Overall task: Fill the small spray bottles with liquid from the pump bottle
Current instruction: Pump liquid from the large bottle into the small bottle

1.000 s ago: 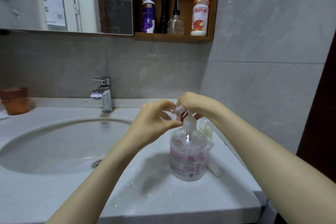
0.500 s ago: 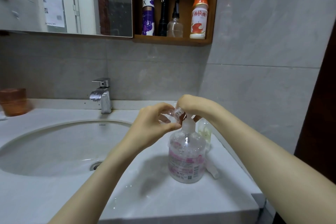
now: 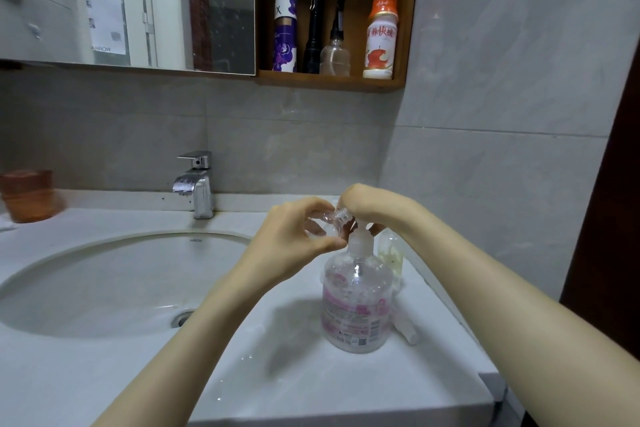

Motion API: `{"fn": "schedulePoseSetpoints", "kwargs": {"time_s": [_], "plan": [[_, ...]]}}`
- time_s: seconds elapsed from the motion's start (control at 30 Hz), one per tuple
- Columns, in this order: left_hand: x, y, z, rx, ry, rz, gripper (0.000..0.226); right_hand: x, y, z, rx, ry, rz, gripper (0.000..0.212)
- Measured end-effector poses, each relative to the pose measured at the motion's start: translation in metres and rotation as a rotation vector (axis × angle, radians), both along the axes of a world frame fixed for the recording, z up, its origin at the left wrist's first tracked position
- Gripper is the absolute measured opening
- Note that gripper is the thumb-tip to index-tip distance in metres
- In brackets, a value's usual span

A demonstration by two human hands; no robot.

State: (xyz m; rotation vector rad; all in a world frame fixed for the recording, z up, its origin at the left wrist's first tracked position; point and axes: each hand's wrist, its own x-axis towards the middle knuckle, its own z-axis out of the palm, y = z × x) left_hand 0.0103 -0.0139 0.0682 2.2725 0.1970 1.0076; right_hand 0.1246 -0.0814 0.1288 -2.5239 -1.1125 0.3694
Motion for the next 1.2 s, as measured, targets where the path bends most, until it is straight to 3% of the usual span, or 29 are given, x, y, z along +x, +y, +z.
{"fn": "schedulePoseSetpoints", "kwargs": {"time_s": [0.3,0.47,0.83,1.1,1.2], "plan": [[0.0049,0.0025,-0.0091,-0.031,-0.006,0.002,0.042,0.0029,-0.0012,-0.0051,-0.040,-0.036,0.046,0.009],[0.0028,0.0042,-0.0040,-0.011,-0.013,0.021,0.041,0.0041,0.0024,0.0015,-0.099,-0.065,0.036,0.023],[0.0049,0.0027,-0.0096,-0.008,0.013,0.032,0.040,-0.0029,-0.0031,-0.0034,-0.094,-0.142,0.080,0.009],[0.0030,0.0006,-0.0033,-0.007,0.007,0.038,0.039,0.0033,-0.0021,-0.0013,-0.077,-0.094,0.030,0.023],[0.0038,0.0020,-0.0074,-0.016,0.020,0.044,0.040,0.0005,-0.0007,-0.0045,-0.083,-0.110,0.050,0.011]]}}
